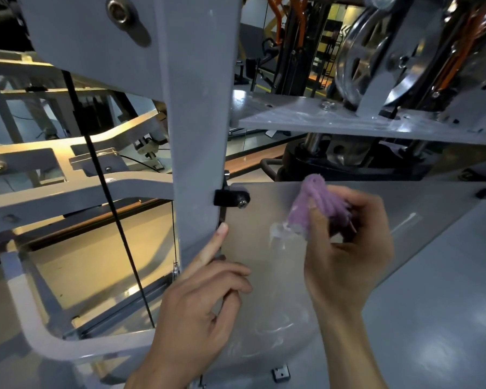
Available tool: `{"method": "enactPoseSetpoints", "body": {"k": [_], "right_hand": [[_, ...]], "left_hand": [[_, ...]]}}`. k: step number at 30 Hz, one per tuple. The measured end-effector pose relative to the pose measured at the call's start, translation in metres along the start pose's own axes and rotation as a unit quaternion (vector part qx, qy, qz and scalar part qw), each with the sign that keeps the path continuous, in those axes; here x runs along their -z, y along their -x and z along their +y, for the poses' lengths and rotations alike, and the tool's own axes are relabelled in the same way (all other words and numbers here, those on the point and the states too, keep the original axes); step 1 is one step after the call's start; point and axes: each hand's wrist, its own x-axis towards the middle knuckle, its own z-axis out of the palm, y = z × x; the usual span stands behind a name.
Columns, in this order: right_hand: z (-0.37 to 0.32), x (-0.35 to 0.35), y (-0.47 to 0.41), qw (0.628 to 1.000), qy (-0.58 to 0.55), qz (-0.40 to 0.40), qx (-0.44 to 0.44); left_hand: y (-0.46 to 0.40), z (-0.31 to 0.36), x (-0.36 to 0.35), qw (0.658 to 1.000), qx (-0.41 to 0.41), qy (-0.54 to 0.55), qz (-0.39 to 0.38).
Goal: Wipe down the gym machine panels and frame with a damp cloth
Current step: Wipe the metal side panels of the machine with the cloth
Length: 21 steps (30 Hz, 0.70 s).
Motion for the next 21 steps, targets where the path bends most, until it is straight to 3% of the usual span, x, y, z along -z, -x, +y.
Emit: {"method": "enactPoseSetpoints", "body": {"k": [2,6,11,16,21], "right_hand": [[-0.008,-0.009,0.008,1.000,0.010,-0.001,-0.001],[-0.027,-0.025,0.033,0.993,0.034,-0.112,0.008],[-0.016,-0.015,0.022,0.999,0.018,-0.028,-0.030],[-0.030,-0.030,0.045,0.994,0.015,-0.103,-0.040],[-0.018,-0.019,0.036,0.994,0.037,-0.070,-0.079]], "left_hand": [[0.000,0.002,0.000,1.000,-0.004,0.004,0.003],[-0.003,0.005,0.006,1.000,-0.016,0.010,-0.001],[0.005,0.007,0.016,0.999,0.035,0.023,0.005],[0.010,0.009,0.012,0.999,0.032,0.015,0.013],[0.016,0.010,0.013,0.998,0.047,0.030,0.036]]}}
